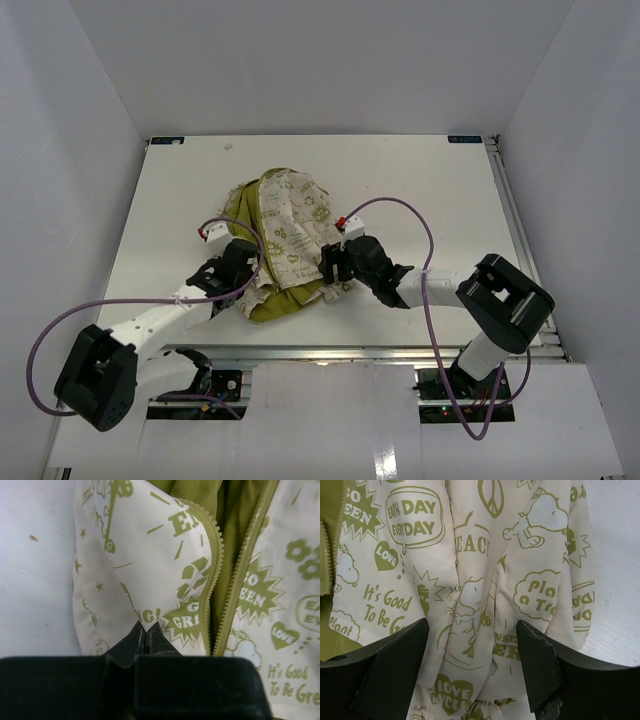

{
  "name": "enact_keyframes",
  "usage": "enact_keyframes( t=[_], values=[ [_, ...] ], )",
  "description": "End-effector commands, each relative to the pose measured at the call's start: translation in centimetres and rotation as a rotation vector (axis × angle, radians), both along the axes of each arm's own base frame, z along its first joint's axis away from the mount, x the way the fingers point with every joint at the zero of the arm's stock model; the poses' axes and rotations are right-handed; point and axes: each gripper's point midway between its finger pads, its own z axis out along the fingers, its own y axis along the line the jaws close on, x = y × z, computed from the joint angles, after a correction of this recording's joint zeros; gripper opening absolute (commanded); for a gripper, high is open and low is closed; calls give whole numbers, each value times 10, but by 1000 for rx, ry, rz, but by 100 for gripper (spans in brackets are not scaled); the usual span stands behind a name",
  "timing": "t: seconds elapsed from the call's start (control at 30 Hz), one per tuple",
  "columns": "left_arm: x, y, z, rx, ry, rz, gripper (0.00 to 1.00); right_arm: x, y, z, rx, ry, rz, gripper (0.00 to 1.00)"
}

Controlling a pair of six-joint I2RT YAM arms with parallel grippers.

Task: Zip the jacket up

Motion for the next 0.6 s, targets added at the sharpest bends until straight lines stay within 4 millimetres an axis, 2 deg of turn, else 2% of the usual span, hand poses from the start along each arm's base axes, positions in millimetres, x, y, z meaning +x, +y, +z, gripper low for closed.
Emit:
enact_keyframes(
  t=[0.0, 0.1, 0.17, 0.27, 0.43, 0.57],
  values=[
    [3, 23, 45, 9, -125, 104, 12, 5, 14, 17, 73, -44, 7, 76],
    [3, 26, 63, 12, -153, 109, 55, 10, 9, 18, 43, -43, -26, 75],
    [1, 31, 76, 31, -172, 112, 71, 10, 6, 24, 43, -56, -34, 75],
    [-5, 30, 99, -7, -199, 95, 75, 9, 6, 37, 66, -70, -31, 74],
    [0, -20, 146, -185, -366, -184, 77, 4, 17, 58, 90, -73, 5, 77],
    [4, -45, 152, -219, -374, -301, 79, -1, 23, 57, 78, -48, 44, 80]
  ],
)
